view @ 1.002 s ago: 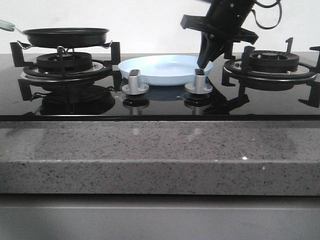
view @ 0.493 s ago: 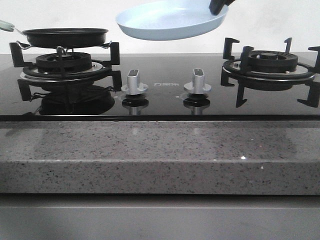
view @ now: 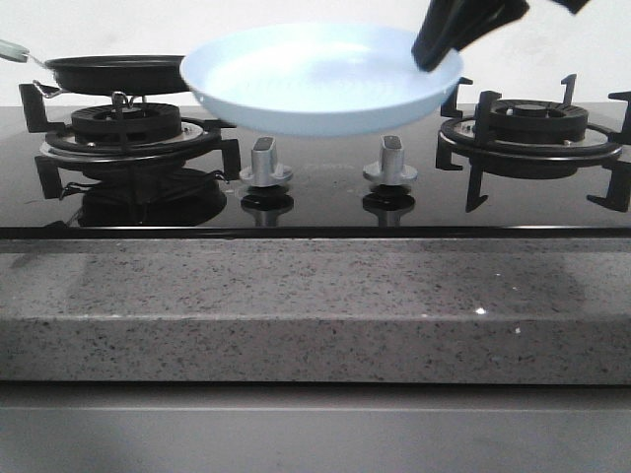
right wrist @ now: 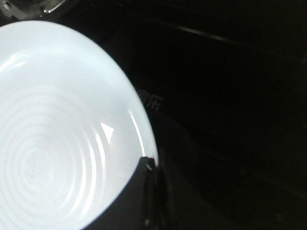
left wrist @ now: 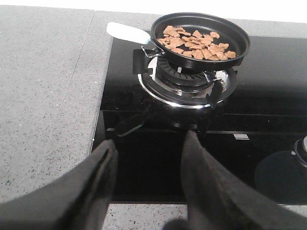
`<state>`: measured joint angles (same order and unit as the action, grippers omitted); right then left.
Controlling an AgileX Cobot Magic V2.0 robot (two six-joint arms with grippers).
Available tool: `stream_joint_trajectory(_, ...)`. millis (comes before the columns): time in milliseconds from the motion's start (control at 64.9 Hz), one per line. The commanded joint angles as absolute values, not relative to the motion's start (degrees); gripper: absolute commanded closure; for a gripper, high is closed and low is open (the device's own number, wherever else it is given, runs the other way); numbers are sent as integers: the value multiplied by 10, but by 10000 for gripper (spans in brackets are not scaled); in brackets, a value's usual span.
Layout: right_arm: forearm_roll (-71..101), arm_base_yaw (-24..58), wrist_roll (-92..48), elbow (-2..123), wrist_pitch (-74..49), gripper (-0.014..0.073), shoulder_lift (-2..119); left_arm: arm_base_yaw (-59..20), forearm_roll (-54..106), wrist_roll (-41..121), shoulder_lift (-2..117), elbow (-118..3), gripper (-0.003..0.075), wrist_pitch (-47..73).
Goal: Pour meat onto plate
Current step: 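Lift the plate with the right gripper and move it toward the pan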
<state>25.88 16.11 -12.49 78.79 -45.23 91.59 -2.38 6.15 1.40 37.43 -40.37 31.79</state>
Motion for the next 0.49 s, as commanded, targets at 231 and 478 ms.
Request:
stream_joint_trajectory(231, 285, 162, -140, 762, -393, 707, 890, -28, 68, 13, 377, -423, 409, 276)
stream_joint_trajectory(478, 281, 162, -140, 762, -392, 707, 910, -28, 68, 13, 377, -423, 409, 276)
